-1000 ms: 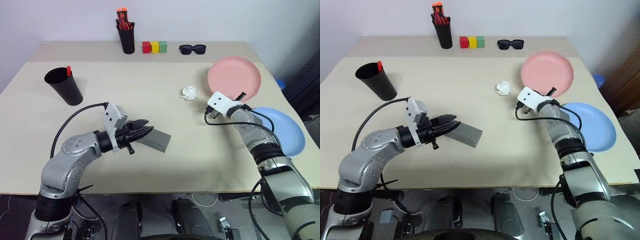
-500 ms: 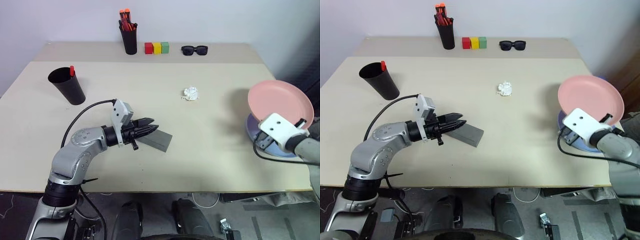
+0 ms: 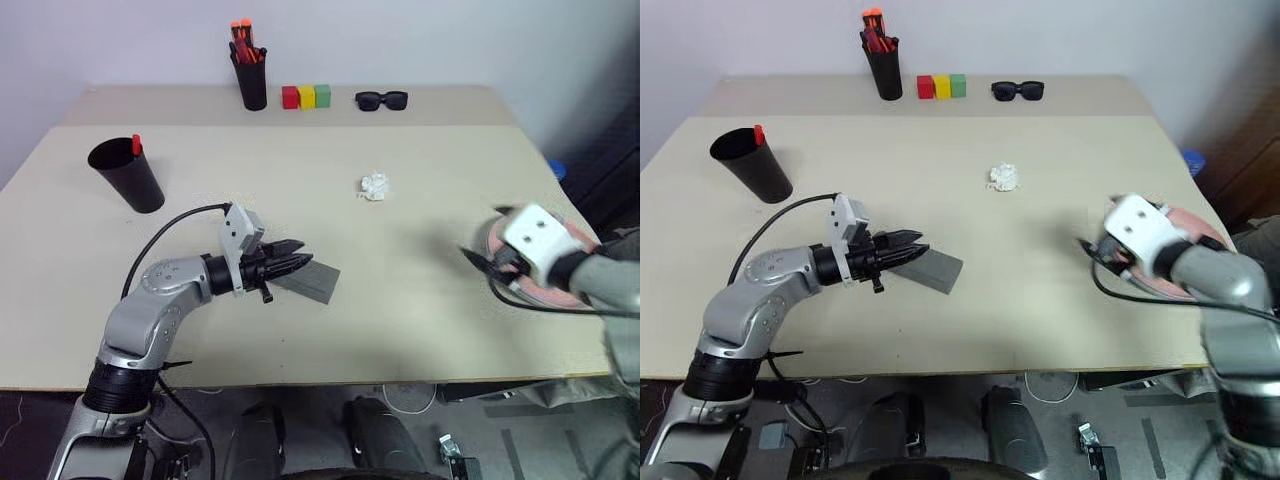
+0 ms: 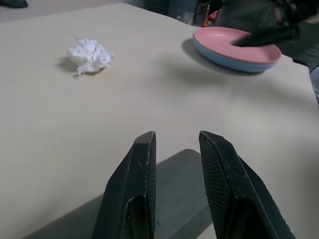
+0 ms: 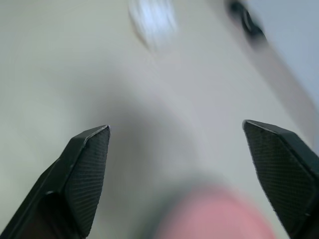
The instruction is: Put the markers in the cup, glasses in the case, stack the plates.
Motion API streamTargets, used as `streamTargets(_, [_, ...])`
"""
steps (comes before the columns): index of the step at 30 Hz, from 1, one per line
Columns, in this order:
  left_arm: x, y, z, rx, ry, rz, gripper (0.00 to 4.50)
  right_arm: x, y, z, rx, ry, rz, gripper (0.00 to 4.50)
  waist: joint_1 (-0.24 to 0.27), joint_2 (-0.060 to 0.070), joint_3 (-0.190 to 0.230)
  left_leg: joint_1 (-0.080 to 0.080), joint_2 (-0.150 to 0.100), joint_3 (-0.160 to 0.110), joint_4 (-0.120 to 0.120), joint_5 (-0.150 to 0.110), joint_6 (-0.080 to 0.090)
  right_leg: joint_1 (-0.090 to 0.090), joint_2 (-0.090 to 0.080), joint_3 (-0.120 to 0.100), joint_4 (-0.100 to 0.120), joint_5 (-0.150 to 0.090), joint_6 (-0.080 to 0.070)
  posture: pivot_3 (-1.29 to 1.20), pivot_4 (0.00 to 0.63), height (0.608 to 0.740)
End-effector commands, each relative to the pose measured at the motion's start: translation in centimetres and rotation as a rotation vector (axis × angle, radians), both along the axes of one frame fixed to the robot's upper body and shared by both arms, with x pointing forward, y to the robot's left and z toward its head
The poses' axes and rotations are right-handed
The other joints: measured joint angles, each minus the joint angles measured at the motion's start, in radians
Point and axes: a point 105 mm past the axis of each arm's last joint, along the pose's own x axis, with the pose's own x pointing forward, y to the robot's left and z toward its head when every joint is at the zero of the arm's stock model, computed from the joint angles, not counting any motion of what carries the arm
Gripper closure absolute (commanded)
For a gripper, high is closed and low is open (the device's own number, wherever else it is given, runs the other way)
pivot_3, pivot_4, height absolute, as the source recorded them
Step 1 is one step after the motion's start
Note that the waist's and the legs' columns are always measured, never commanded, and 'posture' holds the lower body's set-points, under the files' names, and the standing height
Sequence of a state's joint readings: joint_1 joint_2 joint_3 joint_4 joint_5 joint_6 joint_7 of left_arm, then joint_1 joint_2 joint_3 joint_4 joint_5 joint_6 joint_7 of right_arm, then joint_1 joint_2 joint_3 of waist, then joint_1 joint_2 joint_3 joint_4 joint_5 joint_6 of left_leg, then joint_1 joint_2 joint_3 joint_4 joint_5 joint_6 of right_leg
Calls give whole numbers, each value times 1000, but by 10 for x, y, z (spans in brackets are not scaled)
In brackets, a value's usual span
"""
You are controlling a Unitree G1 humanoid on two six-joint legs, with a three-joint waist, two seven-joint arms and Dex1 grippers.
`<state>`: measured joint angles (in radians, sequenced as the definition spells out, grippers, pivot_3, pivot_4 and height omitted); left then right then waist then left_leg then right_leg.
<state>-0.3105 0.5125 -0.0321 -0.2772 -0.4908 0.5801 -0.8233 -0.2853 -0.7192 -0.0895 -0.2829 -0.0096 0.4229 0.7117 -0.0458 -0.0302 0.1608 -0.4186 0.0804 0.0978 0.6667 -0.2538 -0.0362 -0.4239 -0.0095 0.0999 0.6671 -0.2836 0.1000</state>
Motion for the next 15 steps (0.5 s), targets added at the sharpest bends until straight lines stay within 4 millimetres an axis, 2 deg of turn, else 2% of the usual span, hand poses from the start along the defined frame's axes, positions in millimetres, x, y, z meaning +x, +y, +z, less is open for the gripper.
streamTargets(1, [-2,5,15,-8,-69,37,3148,36,26,-17,22,-17,-14,75,1,0,0,0,0,0,0,0,0,0,-1,0,0,0,0,0,150,722])
streamTargets(4, [-3,9,16,-9,-70,64,3148,58,41,-23,70,-32,-24,75,10,1,0,-2,-1,1,0,0,0,-1,-2,0,0,0,0,0,150,722])
streamTargets(6, [-7,14,15,-4,-69,93,3148,79,55,-27,105,-45,-48,75,8,1,0,-3,-2,2,0,0,0,-2,-2,0,0,0,0,0,150,722])
streamTargets(10, [-13,22,15,-5,-68,146,3148,120,63,-28,279,-30,-209,75,-8,1,1,-3,0,3,0,0,0,-3,-2,0,0,0,0,0,150,722])
streamTargets(15, [-17,23,15,-15,-61,173,3148,137,73,-36,391,34,-266,75,-5,1,1,-3,0,2,0,0,0,-3,-2,0,1,0,0,0,150,722])
